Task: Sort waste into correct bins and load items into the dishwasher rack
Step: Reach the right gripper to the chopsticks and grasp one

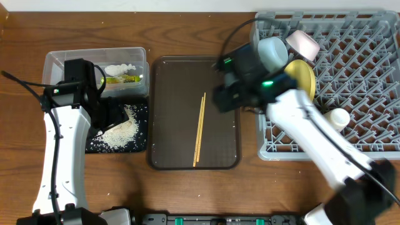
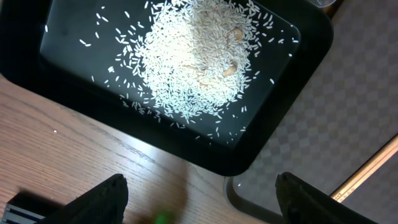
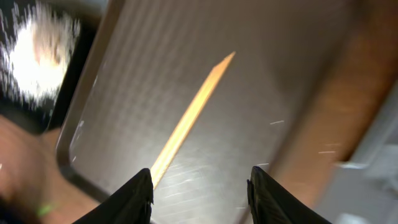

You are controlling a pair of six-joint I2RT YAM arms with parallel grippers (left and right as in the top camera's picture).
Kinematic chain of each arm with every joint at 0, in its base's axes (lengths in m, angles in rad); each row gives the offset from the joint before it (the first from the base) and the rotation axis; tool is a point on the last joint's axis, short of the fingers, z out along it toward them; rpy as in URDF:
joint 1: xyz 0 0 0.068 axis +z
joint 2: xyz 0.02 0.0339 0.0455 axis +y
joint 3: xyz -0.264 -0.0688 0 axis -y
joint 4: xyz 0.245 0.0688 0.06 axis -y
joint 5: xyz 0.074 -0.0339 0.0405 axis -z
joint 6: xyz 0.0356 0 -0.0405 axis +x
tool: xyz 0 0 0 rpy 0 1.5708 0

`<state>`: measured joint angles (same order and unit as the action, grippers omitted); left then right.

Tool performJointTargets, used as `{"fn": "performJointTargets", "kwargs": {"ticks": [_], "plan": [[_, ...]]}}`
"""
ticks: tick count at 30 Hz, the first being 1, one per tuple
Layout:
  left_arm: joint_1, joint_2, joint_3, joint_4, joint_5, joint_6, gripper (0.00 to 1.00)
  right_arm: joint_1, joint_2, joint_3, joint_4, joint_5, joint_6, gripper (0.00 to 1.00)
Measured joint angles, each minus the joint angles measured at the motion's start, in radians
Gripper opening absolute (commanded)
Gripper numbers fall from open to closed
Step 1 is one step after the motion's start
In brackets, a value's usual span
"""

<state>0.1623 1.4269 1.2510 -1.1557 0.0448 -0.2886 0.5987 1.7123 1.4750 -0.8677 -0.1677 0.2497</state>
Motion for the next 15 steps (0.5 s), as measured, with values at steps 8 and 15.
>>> {"fn": "performJointTargets", "kwargs": {"ticks": [8,15], "plan": [[0.000,0.000,0.000,0.000,0.000,0.000,0.79,0.146,0.237,0.000,-0.001,-0.021,0.167,0.40],[0.000,0.000,0.000,0.000,0.000,0.000,0.79,0.189,0.365,-0.001,-0.003,0.014,0.269,0.39]]}}
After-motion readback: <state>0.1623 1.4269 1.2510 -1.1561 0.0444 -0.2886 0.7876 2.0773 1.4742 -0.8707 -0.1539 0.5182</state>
